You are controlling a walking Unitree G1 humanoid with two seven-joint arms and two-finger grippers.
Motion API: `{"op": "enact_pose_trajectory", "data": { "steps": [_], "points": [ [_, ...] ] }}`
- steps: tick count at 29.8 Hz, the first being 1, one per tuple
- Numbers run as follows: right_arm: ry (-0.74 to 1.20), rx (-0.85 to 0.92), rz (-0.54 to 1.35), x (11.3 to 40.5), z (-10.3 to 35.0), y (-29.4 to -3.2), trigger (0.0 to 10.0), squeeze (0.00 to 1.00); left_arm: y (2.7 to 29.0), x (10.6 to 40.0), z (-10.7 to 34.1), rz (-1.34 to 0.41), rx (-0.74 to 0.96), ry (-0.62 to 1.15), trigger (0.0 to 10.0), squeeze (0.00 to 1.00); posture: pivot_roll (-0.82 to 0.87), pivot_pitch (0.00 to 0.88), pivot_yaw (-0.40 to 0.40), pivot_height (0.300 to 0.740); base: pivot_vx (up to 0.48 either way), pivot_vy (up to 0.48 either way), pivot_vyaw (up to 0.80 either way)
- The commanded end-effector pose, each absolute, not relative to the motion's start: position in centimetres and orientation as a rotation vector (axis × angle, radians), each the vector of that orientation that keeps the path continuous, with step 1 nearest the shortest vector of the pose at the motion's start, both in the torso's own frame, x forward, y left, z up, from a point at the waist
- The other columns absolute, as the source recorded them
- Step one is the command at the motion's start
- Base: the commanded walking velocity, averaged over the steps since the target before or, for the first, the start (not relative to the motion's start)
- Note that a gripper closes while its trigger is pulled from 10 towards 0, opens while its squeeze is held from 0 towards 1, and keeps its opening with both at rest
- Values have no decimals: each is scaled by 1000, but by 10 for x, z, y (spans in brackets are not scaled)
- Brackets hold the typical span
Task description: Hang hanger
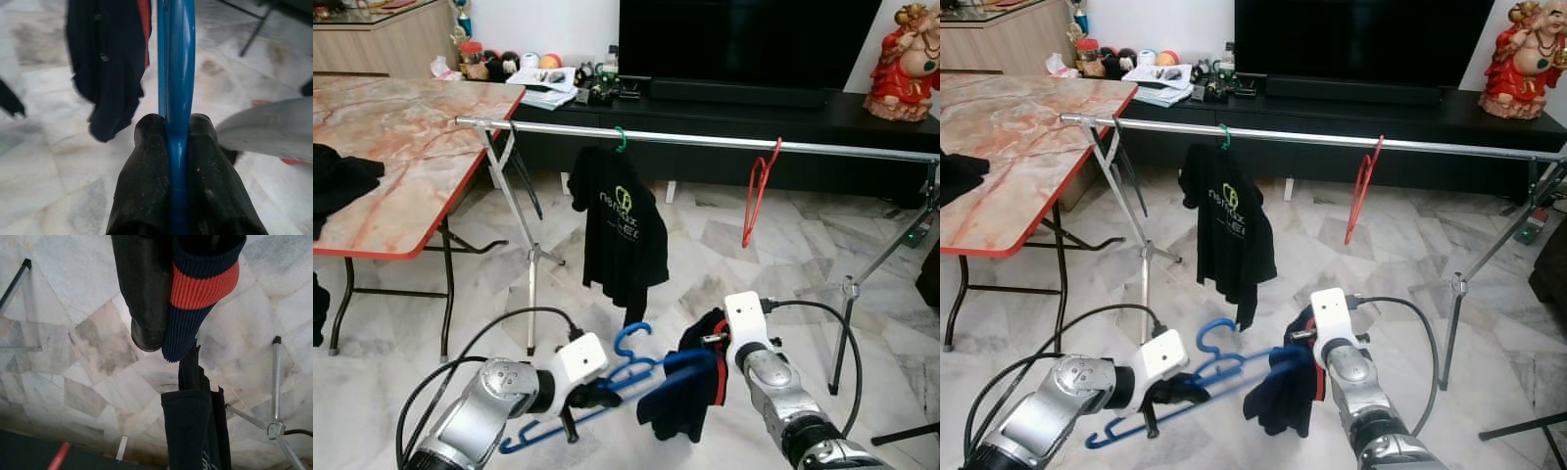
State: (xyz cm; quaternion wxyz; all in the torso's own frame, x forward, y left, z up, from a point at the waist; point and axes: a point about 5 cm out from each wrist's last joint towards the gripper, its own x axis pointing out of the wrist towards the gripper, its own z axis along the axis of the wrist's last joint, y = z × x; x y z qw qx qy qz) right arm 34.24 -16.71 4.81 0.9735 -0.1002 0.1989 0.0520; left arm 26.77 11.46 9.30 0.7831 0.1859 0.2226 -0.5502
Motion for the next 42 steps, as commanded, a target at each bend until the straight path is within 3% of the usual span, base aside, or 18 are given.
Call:
{"op": "enact_pose_trajectory", "data": {
  "steps": [1, 11, 26, 42],
  "points": [
    [412, -191, 91, 341, 46, -170, 10000, 0, 114, 264, 92, -1208, 405, 492, 10000, 0, 78, 50, -50, 740, 0, 0, 0],
    [418, -180, 88, 340, 44, -168, 10000, 0, 116, 286, 100, -990, 439, 411, 10000, 0, 78, 52, -50, 740, 0, 0, 0],
    [427, -161, 96, 338, 42, -165, 10000, 0, 114, 286, 93, -927, 413, 434, 10000, 0, 80, 54, -49, 740, 0, 0, 0],
    [415, 188, 175, 346, 63, -153, 10000, 0, 104, 286, 91, -931, 378, 437, 10000, 0, 66, 56, -41, 740, 0, 0, 0]
  ]
}}
